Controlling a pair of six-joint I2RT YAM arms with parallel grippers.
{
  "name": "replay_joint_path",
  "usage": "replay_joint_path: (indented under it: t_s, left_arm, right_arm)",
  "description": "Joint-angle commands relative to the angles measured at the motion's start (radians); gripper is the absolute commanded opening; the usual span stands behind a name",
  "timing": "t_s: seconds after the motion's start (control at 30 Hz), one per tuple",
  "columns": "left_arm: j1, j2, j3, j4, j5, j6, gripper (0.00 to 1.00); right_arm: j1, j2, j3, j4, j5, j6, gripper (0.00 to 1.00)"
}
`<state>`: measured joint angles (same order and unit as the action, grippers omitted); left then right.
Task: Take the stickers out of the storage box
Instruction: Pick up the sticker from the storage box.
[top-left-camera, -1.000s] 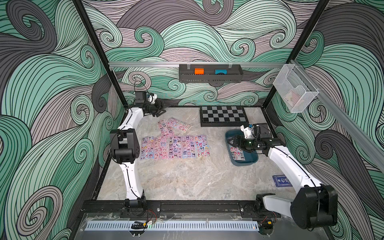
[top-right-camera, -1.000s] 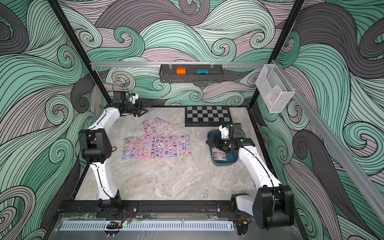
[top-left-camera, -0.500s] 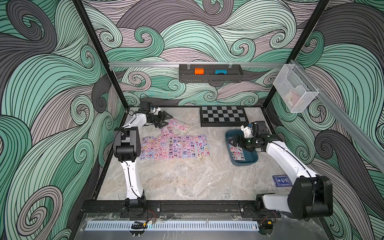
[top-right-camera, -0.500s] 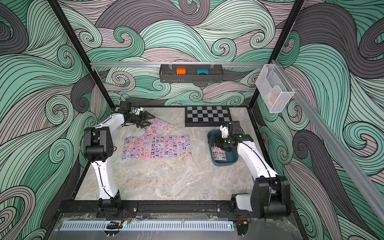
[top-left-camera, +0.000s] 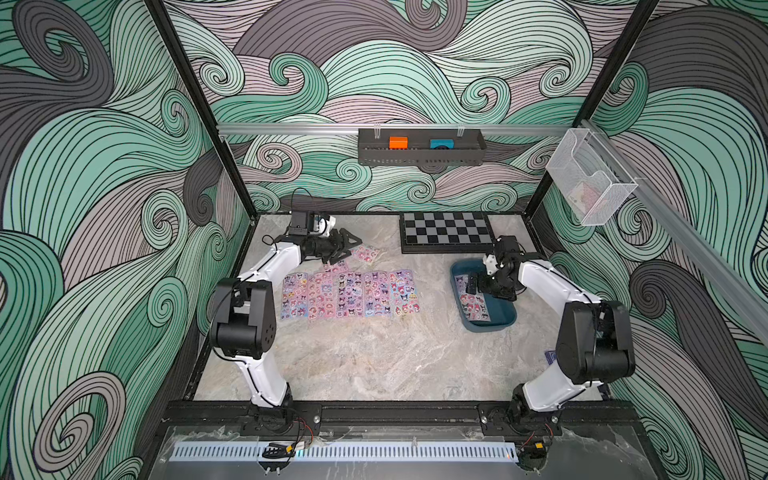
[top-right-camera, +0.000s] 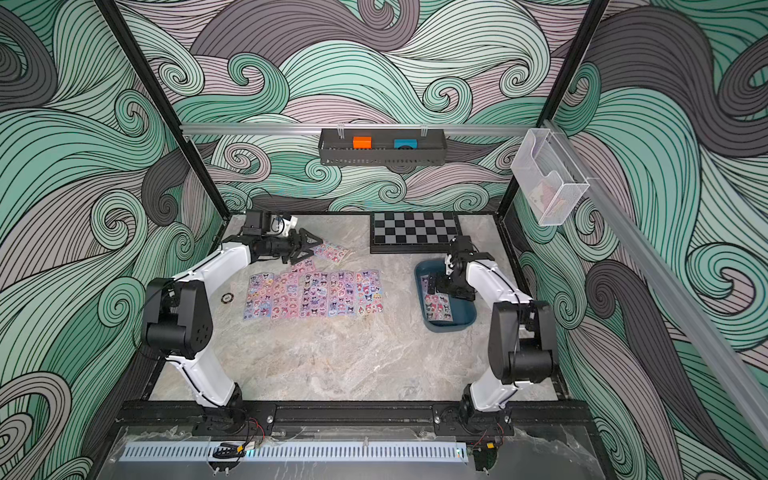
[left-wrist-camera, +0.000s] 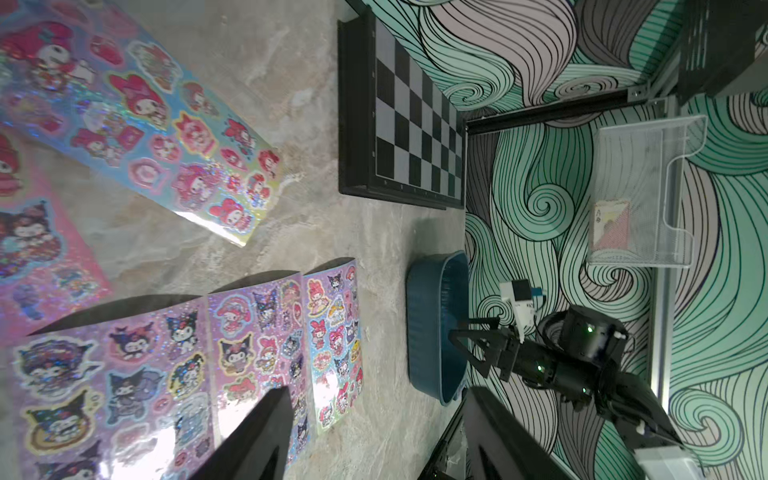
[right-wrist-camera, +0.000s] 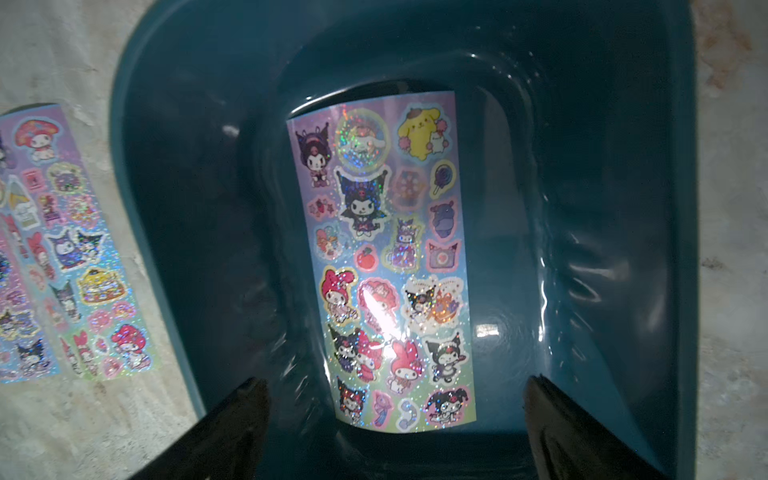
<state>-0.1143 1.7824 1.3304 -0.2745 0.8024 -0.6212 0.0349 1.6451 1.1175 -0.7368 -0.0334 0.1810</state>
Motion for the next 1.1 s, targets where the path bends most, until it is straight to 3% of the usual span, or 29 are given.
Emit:
replay_joint_path:
  t_s: [0.0,0.63,0.8,1.07]
  left_arm:
    - [-0.023,-0.036,0.006,0.012,-0.021,0.012,0.70]
    - [-0.103,-0.082,0.037,0.099,0.038,-0.040,0.70]
    - [-0.105,-0.075,0.059,0.068,0.040,-0.022,0.70]
    - [-0.135,-0.051,0.070,0.088,0.052,-0.039,0.70]
  right_arm:
    - [-0.001,0.037,0.031,-0.018,0.021,-0.017,0.99]
    - [0.071,0.261,0.050,0.046,0.099,-0.035,0.99]
    - [0.071,0.279,0.042,0.047,0.096,-0.044,0.81]
    - [0.053,0.183,-0.019,0.063,0.086,-0.035,0.61]
